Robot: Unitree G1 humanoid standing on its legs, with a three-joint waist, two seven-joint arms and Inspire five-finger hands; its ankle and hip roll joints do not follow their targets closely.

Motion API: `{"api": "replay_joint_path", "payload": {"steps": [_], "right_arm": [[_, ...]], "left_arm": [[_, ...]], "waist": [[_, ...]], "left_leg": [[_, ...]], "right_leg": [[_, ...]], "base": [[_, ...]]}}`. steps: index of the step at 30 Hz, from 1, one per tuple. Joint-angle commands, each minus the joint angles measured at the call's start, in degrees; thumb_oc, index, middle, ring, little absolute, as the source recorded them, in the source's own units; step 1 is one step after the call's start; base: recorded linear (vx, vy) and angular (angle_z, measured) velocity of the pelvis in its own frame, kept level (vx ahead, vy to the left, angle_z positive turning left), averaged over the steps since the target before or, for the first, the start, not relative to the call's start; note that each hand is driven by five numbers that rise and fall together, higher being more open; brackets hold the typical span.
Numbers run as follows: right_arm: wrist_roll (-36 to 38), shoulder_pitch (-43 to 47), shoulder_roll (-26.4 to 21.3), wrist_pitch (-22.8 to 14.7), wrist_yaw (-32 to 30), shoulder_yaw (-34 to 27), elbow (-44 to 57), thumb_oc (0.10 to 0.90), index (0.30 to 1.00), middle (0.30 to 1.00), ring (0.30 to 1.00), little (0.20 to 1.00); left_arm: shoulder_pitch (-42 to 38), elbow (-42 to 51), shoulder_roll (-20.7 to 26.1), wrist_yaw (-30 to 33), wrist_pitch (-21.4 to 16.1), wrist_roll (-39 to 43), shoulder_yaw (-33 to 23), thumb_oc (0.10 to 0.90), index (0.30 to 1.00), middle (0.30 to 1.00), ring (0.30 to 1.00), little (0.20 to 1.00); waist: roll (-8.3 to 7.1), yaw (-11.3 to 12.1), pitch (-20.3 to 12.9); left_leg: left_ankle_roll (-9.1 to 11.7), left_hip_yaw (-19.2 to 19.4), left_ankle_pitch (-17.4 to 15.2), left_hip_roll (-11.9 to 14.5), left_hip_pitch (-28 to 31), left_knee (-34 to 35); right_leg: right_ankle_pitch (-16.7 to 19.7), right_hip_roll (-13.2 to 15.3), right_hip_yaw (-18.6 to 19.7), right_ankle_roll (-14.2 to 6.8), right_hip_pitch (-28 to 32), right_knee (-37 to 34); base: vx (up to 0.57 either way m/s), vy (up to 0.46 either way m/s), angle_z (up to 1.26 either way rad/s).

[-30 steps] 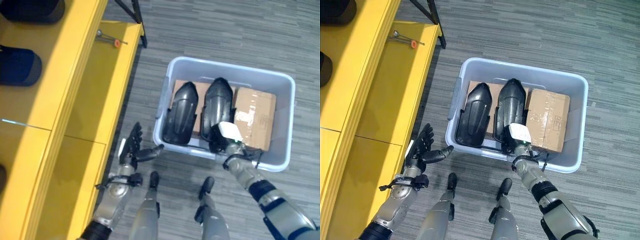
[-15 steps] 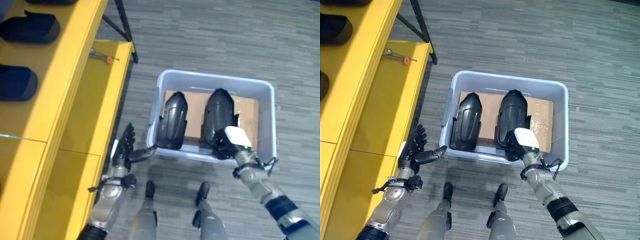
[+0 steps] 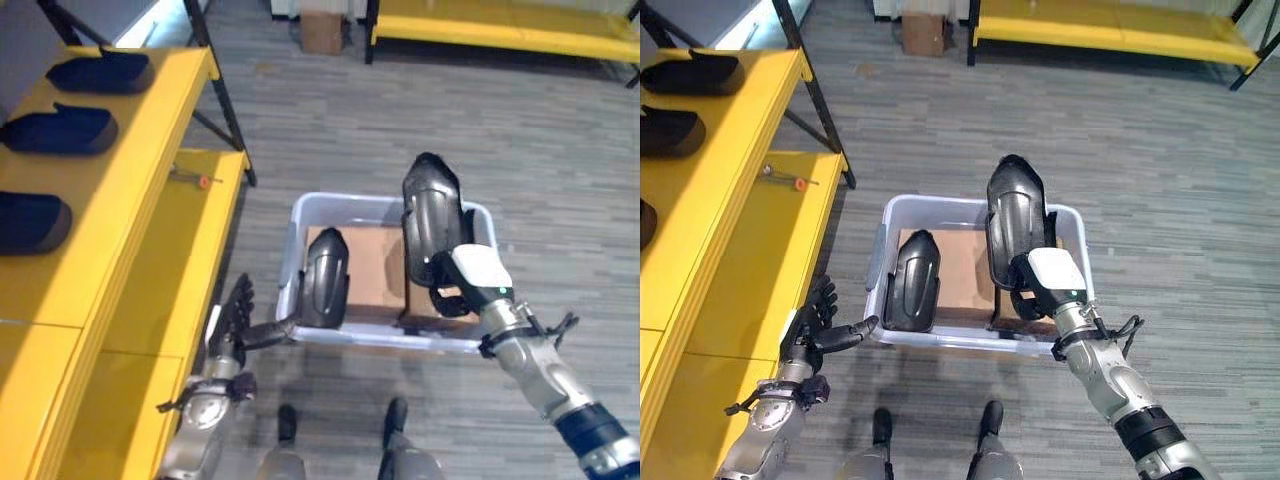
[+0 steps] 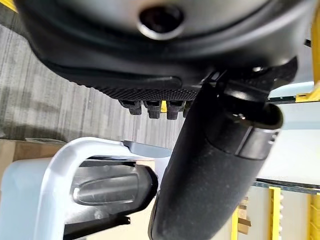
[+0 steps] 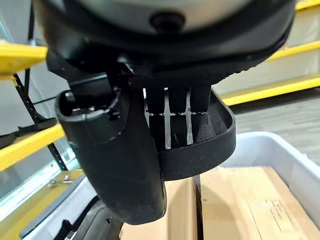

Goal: Move parts from the plastic box to the shelf.

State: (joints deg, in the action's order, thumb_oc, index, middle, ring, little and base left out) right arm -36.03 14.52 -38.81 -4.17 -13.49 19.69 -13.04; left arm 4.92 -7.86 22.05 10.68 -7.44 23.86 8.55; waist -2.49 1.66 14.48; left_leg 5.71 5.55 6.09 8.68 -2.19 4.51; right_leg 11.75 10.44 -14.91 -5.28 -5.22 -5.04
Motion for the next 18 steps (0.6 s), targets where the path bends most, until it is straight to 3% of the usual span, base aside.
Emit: {"api": "replay_joint_path", "payload": {"steps": [1,7,10,11,12,14,15,16,18], "right_arm": [[-1.19,2.91,-3.74,-3.41,-2.46,-1.67,6.94,0.400,0.300,0.300,0.300,0.300],[-0.67,6.45,-4.44,-4.51,-1.72,1.57,7.25,0.400,0.300,0.300,0.300,0.300],[0.13,12.79,-3.90,-5.04,-1.20,6.82,6.39,0.400,0.300,0.300,0.300,0.300],[0.16,13.14,-3.85,-5.05,-1.27,7.12,6.16,0.400,0.300,0.300,0.300,0.300],[-0.22,15.54,-4.27,-5.05,-1.23,8.67,6.15,0.400,0.300,0.300,0.300,0.300],[0.01,17.17,-4.90,-4.90,-1.40,9.29,6.35,0.400,0.300,0.300,0.300,0.300],[-0.07,16.81,-5.45,-4.81,-1.72,8.72,6.68,0.400,0.300,0.300,0.300,0.300],[-0.43,16.01,-6.39,-4.35,-2.35,7.70,6.79,0.400,0.300,0.300,0.300,0.300],[-0.44,16.00,-6.43,-4.36,-2.37,7.60,6.79,0.400,0.300,0.300,0.300,0.300]], "left_arm": [[-1.59,2.34,1.45,-0.62,-4.44,-2.87,-0.09,0.900,1.000,1.000,1.000,1.000],[0.23,2.09,0.89,-0.70,-4.39,-2.51,-0.77,0.900,1.000,1.000,1.000,1.000],[1.40,2.71,0.38,-0.31,-4.62,-1.49,-1.22,0.900,1.000,1.000,1.000,1.000],[1.42,2.75,0.29,-0.31,-4.60,-1.48,-1.38,0.900,1.000,1.000,1.000,1.000],[1.22,3.01,-0.18,-0.09,-4.58,-1.07,-0.98,0.900,1.000,1.000,1.000,1.000],[0.68,3.23,-0.40,-0.01,-4.55,-0.94,-0.18,0.900,1.000,1.000,1.000,1.000],[0.30,3.01,-0.64,-0.03,-4.47,-0.98,0.09,0.900,1.000,1.000,1.000,1.000],[-0.93,1.95,-0.99,-0.11,-4.41,-0.81,0.99,0.900,1.000,1.000,1.000,1.000],[-1.08,1.86,-0.99,-0.11,-4.45,-0.79,1.07,0.900,1.000,1.000,1.000,1.000]], "waist": [[-0.25,0.42,-7.50],[1.04,0.72,-8.08],[1.68,2.04,-7.35],[1.83,1.89,-7.35],[2.39,2.61,-6.54],[2.64,3.19,-5.58],[2.59,2.83,-5.24],[1.98,1.95,-4.68],[2.04,1.98,-4.75]], "left_leg": [[1.34,-0.39,1.48,4.14,-0.63,0.49],[2.17,-0.13,3.58,7.62,0.82,0.49],[3.43,-0.10,8.60,10.49,0.52,0.49],[3.55,-0.17,8.71,10.67,0.40,0.49],[4.73,-1.46,12.27,11.47,-1.66,0.49],[4.80,-2.99,14.06,10.81,-4.12,0.49],[4.65,-2.18,15.07,10.81,-4.90,0.43],[4.07,3.33,14.95,11.48,-5.43,-1.79],[3.94,3.23,15.01,11.51,-5.84,-2.00]], "right_leg": [[-9.80,2.86,-0.19,-4.38,3.14,8.48],[-13.09,-1.04,1.24,-2.11,2.29,11.27],[-14.15,-4.02,2.05,-0.58,0.76,12.57],[-14.11,-4.20,2.02,-0.45,0.67,12.55],[-14.33,-5.04,1.08,0.27,0.26,12.23],[-14.21,-5.00,0.00,0.83,-0.21,11.69],[-14.10,-4.68,-0.87,1.21,-0.25,11.36],[-14.16,-3.41,-3.44,1.99,-0.09,10.92],[-13.83,-3.47,-3.52,2.05,-0.24,10.70]], "base": [[-0.02,-0.081,-0.04],[-0.05,-0.155,-0.07],[-0.10,-0.208,-0.18],[-0.13,-0.180,-0.30],[-0.15,-0.163,-0.28],[-0.18,-0.151,0.00],[-0.19,-0.123,0.29],[-0.14,-0.079,0.26],[-0.09,-0.059,0.97]]}}
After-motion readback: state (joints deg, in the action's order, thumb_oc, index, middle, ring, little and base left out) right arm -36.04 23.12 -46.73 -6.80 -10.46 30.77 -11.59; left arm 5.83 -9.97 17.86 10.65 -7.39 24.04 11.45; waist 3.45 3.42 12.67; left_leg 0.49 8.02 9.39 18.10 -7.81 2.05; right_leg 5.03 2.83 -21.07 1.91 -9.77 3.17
